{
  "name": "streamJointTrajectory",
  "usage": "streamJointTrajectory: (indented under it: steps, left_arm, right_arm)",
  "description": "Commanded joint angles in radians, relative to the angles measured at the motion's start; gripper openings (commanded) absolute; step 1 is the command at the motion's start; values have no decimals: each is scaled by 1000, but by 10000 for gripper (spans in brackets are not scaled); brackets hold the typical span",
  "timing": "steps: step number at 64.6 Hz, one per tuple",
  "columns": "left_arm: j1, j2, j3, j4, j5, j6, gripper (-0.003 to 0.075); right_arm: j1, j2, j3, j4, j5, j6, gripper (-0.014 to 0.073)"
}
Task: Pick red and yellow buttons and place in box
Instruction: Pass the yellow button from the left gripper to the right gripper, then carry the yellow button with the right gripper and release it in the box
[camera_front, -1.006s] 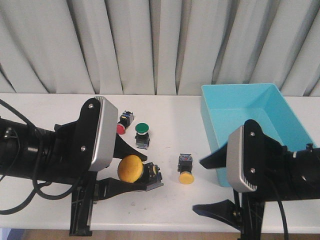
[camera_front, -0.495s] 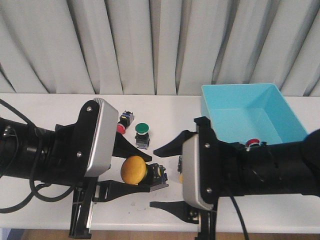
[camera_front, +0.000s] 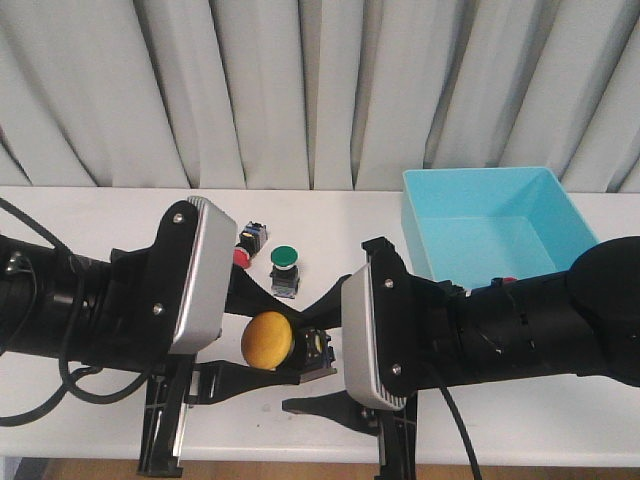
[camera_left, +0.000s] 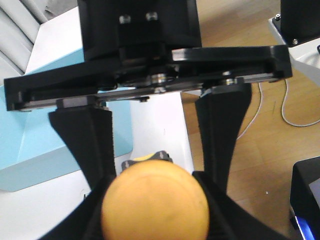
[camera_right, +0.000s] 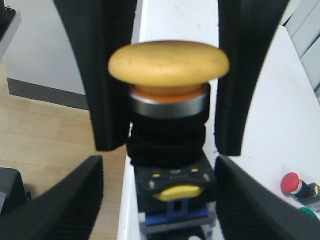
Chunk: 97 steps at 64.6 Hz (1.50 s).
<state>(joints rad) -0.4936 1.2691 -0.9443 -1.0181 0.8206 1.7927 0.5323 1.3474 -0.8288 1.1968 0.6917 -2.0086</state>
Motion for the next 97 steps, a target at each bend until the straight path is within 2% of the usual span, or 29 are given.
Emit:
streamJointTrajectory:
  steps: [1, 9, 15, 20, 35, 41, 55, 60, 66, 73, 80, 90, 97]
  left_arm:
    - [-4, -18, -26, -68, -2, -2, 187]
    - [-4, -18, -26, -68, -2, -2, 197]
    - [-4, -18, -26, -68, -6, -2, 233]
    - [-4, -18, -26, -68, -7, -2, 288]
    - [-4, -18, -26, -68, -6, -2, 523]
    - [-4, -18, -26, -68, -5, -2, 572]
    - [-4, -18, -26, -48, -10, -7, 583]
    - [-4, -18, -26, -16, -27, -15, 583]
    - [-4, -18, -26, 21, -57, -45, 583]
    - [-4, -18, -26, 60, -94, -95, 583]
    - [-4, -18, -26, 101, -132, -140, 583]
    - [-4, -18, -26, 108, -146, -167, 583]
    - [-4, -18, -26, 106, -146, -171, 583]
  right_arm:
    - [2, -23, -32, 45, 13, 0, 360]
    - [2, -23, -32, 45, 13, 0, 278]
    - [2, -23, -32, 45, 13, 0, 237]
    - [2, -23, -32, 45, 13, 0, 225]
    - [2, -23, -32, 45, 10, 19, 227]
    - [2, -23, -32, 45, 3, 25, 227]
    - [-3, -46, -32, 12, -32, 33, 227]
    - [-15, -82, -32, 1, -43, 66, 227]
    - [-39, -139, -32, -71, -42, 130, 227]
    - [-76, -200, -32, -234, -46, 246, 230]
    - [-153, -248, -33, -388, -92, 462, 230]
    - [-344, -234, -39, -537, -226, 967, 230]
    - [-472, -144, -124, -627, -165, 1251, 230]
